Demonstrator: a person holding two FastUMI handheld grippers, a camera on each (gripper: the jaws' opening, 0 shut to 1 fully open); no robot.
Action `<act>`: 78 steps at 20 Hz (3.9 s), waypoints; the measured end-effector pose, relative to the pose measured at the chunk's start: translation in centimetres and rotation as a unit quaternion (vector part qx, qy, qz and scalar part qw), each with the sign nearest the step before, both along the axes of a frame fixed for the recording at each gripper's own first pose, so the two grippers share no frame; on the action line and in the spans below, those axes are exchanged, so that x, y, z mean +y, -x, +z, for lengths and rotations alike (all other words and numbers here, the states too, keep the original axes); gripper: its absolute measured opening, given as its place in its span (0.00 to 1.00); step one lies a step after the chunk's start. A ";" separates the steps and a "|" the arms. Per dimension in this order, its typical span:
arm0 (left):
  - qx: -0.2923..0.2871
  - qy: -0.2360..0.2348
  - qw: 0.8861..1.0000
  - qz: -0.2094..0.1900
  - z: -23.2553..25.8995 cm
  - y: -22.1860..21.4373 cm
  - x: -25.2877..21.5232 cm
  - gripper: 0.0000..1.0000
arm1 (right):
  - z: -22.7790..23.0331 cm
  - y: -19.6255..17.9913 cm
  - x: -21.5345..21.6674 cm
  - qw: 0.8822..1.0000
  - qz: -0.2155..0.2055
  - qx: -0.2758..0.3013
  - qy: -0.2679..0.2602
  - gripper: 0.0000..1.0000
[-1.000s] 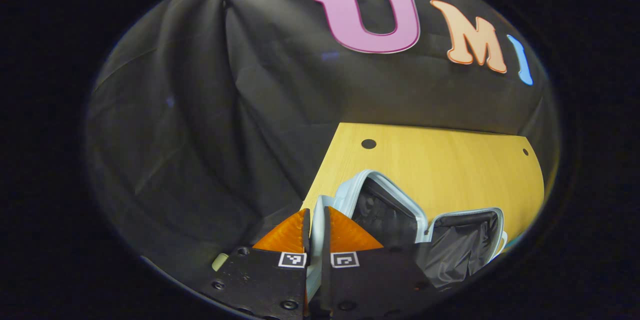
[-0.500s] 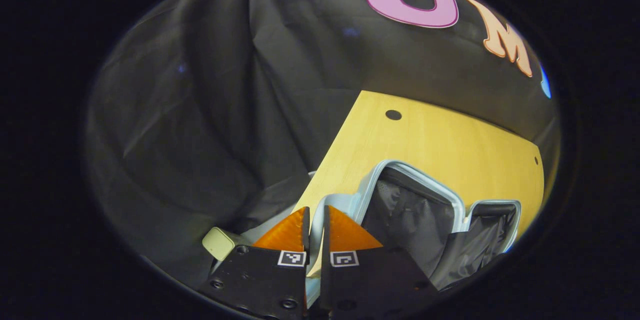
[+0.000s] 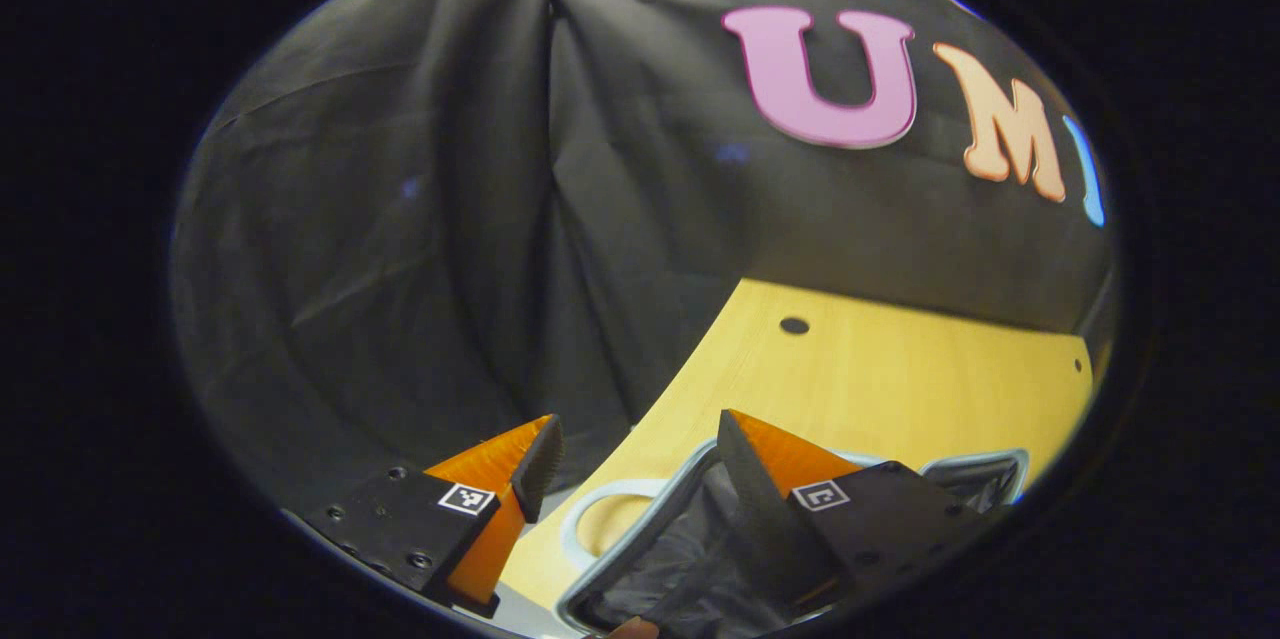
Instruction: First open the suitcase, pack the skin care products into it, and then close the suitcase.
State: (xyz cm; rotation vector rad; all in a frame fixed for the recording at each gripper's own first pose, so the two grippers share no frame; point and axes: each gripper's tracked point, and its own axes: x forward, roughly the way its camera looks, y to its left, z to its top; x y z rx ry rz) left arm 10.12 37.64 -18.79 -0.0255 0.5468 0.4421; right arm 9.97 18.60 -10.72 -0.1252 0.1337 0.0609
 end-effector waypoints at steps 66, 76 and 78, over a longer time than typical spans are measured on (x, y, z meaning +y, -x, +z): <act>0.109 0.186 0.920 -0.328 -11.9 16.8 -55.2 0.21 | -15.5 12.9 -12.3 0.976 0.140 0.160 -0.049 0.99; 0.092 0.187 0.935 -0.287 -6.7 16.4 -50.3 0.21 | -27.5 17.1 -11.3 0.951 0.153 0.265 -0.035 0.90; 0.098 0.173 0.939 -0.282 -6.4 16.6 -48.9 0.21 | -28.3 17.1 -11.0 0.950 0.151 0.271 -0.036 0.75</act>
